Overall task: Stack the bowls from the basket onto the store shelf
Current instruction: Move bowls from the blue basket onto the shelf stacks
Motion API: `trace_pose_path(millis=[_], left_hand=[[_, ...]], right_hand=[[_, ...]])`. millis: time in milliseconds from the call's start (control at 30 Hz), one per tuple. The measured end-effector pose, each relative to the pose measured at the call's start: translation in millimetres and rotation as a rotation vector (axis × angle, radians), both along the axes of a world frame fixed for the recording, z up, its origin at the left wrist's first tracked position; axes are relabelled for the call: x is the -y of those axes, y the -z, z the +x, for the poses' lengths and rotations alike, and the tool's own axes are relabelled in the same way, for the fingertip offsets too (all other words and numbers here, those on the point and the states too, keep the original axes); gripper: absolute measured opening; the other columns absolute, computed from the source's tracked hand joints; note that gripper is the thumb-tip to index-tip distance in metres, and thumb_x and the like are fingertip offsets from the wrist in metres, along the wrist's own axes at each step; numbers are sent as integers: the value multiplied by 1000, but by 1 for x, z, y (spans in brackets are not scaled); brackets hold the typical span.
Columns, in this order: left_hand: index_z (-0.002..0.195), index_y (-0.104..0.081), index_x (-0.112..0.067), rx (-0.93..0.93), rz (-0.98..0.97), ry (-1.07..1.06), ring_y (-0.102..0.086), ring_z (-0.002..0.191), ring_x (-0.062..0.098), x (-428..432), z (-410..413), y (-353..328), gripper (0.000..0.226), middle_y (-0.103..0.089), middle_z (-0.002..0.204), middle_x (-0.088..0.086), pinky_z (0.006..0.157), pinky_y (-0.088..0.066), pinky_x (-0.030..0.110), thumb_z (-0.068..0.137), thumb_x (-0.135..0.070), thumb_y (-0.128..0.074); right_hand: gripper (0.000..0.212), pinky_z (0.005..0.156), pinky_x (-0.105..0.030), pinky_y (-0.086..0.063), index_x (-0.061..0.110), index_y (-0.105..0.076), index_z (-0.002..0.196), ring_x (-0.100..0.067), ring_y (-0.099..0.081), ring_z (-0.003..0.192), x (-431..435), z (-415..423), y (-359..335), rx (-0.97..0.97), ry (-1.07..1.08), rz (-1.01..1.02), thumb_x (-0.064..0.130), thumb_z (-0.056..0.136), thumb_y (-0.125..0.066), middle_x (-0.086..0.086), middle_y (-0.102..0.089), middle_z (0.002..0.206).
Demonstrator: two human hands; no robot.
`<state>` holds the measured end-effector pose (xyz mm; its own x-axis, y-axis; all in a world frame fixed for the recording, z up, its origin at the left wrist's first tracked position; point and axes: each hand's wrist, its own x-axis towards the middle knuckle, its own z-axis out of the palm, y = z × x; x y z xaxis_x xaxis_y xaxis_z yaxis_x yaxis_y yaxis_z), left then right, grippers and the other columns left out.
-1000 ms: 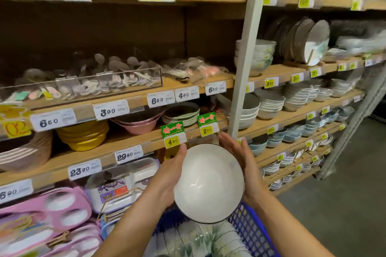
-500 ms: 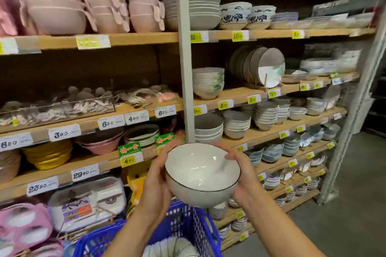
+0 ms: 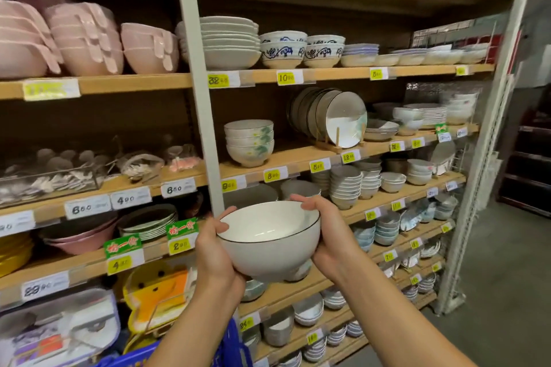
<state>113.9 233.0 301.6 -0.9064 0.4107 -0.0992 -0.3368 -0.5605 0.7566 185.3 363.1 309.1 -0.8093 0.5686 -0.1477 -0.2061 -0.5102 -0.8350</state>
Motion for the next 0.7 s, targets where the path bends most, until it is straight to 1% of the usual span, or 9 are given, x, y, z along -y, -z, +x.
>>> trace_pose_path(millis=[100, 167, 267, 300, 367, 433, 500, 600, 700], left_hand=[[112, -63, -12, -8, -5, -8, -61, 82, 34, -26, -12, -9, 40, -67, 97, 12, 45, -52, 31, 81, -19, -37], [110, -63, -14, -20, -1, -29, -61, 83, 34, -44, -23, -16, 38, -67, 98, 12, 47, -53, 33, 82, -19, -38], [105, -64, -15, -28, 4, -56, -63, 80, 32, -68, -44, -24, 34, -68, 94, 11, 53, -53, 31, 82, -18, -39], [101, -65, -17, -32, 1, -60, -63, 79, 32, -75, -52, -27, 31, -69, 92, 10, 54, -53, 31, 82, -19, -40], [95, -66, -20, -42, -13, -70, -63, 81, 31, -89, -68, -30, 28, -69, 91, 9, 59, -53, 32, 83, -20, -41], [94, -66, -23, -55, -13, -99, -63, 83, 30, -101, -84, -33, 27, -69, 91, 7, 62, -53, 33, 84, -20, -42], [93, -67, -24, -64, -12, -124, -64, 82, 30, -112, -99, -35, 27, -70, 87, 6, 58, -54, 32, 84, -19, -42], [93, -68, -23, -70, -25, -160, -64, 81, 29, -127, -117, -35, 28, -71, 83, 5, 45, -52, 28, 83, -18, -41], [90, -68, -24, -65, -36, -182, -63, 78, 27, -139, -127, -33, 29, -73, 72, 1, 41, -50, 26, 83, -19, -41]], right_hand=[[34, 75, -36, -53, 22, -65, 118, -30, -63, 101, -20, -10, -5, 2, 14, 79, 19, 86, -51, -9, -66, 116], [33, 86, -42, -51, 27, -65, 114, -30, -60, 108, -33, -20, -8, 5, 49, 136, 18, 85, -51, -7, -65, 119], [32, 91, -42, -49, 29, -65, 108, -27, -57, 112, -52, -41, -15, 3, 83, 207, 14, 84, -49, -3, -63, 121], [32, 90, -42, -49, 29, -66, 106, -27, -57, 111, -59, -49, -17, 6, 82, 211, 13, 83, -49, -2, -63, 119], [32, 77, -38, -49, 25, -70, 100, -26, -59, 102, -73, -66, -23, 23, 69, 214, 12, 82, -47, -4, -67, 112], [38, 69, -33, -47, 23, -68, 111, -28, -59, 99, -86, -83, -28, 37, 59, 192, 12, 82, -45, -7, -66, 114], [41, 66, -32, -50, 23, -65, 117, -27, -59, 99, -98, -99, -31, 32, 47, 161, 11, 83, -45, -5, -65, 114], [33, 61, -30, -51, 25, -68, 99, -24, -61, 90, -113, -119, -29, 28, 8, 142, 10, 82, -44, -2, -69, 99], [34, 62, -30, -51, 25, -70, 94, -24, -62, 89, -128, -134, -24, 16, -22, 125, 8, 82, -43, -2, -71, 93]])
